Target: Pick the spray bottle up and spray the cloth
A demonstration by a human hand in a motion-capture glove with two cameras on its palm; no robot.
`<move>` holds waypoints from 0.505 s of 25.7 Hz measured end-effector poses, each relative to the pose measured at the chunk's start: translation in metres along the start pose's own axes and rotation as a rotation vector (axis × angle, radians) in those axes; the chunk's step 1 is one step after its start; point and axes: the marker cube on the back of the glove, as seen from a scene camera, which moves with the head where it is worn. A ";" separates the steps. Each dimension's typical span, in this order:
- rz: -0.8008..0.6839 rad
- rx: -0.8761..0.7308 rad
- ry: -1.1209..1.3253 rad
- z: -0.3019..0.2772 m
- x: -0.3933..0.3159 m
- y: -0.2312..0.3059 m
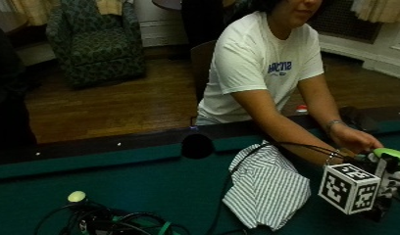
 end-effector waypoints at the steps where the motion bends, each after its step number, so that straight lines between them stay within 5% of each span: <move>1: 0.012 -0.018 -0.004 0.000 0.001 0.001; 13: 0.184 -0.297 0.232 -0.031 0.023 0.051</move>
